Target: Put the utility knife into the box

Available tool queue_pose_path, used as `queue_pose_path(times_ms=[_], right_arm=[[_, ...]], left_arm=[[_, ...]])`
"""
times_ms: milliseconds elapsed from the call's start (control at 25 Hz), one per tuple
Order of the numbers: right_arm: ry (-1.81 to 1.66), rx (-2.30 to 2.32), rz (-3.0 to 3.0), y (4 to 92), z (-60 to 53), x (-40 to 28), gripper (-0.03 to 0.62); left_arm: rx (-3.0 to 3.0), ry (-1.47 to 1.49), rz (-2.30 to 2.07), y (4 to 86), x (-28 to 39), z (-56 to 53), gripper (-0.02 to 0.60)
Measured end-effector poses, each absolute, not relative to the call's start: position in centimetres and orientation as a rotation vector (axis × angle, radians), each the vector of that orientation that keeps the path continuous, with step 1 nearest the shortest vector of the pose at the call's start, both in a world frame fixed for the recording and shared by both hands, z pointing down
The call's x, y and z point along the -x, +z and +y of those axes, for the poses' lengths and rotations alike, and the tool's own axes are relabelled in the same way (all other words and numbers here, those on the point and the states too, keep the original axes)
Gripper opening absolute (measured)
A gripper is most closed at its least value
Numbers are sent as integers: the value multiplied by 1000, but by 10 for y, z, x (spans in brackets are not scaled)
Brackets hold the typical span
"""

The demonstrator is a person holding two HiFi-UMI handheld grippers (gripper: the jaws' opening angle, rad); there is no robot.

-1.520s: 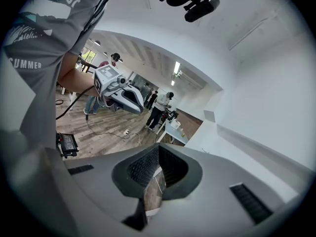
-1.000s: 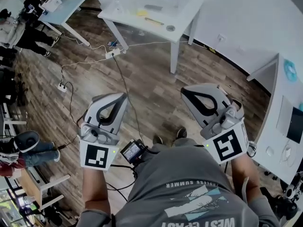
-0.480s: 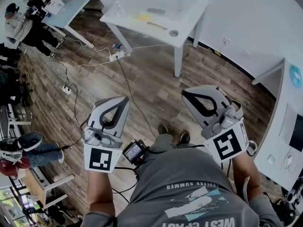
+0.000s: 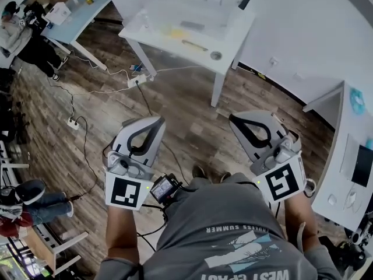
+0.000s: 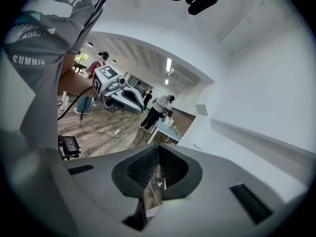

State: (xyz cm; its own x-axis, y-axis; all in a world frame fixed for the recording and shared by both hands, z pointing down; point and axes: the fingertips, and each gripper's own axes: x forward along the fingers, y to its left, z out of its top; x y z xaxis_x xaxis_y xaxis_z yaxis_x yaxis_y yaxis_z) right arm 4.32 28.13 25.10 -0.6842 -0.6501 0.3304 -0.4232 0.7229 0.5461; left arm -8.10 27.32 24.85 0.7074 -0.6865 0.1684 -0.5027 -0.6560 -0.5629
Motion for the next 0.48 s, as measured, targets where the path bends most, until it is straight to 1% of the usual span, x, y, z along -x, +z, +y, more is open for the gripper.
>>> queue_pose_path(times_ms=[200,480], right_arm=[[-560,-839,-2397,257,263,-37,11],[-537,-802,-2421,262,221,-51,9]], left_arm=[[2449,-519,884,255,91,250,8],[2460,-543,911,256,75,208,8]])
